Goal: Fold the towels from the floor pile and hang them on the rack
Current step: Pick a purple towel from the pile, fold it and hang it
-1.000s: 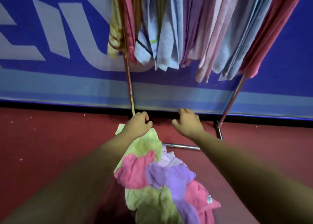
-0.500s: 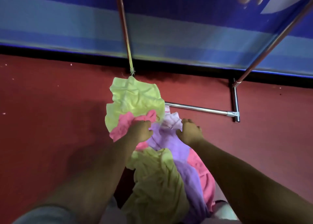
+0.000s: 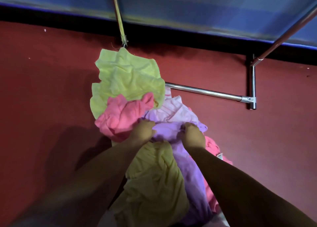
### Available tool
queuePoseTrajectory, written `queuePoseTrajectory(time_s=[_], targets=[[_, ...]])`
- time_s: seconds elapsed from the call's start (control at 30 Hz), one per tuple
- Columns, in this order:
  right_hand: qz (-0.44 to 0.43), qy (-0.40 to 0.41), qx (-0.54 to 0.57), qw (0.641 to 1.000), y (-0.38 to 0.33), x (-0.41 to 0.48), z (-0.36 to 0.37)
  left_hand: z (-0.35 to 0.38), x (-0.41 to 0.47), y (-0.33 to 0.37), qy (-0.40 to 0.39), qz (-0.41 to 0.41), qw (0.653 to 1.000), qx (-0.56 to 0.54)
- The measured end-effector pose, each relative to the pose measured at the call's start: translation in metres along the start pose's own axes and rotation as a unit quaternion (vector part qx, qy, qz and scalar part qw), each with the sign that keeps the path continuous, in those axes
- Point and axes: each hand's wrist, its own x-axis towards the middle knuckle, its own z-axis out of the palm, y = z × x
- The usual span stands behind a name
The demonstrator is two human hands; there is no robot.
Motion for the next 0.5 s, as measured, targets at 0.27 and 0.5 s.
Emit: queuePoseTrajectory(time_s=[0.27, 0.5], targets=[[0.005, 0.058, 0.095, 0.994, -0.028, -0.012, -0.084, -0.087, -0.023, 0.043, 0.131, 0.081, 0.985, -0.080], [-0.097, 0.175, 0.195, 0.960, -0.071, -0.089, -0.179, -0.182, -0.095, 0.122, 0.175, 0.129, 0.958, -0.190]])
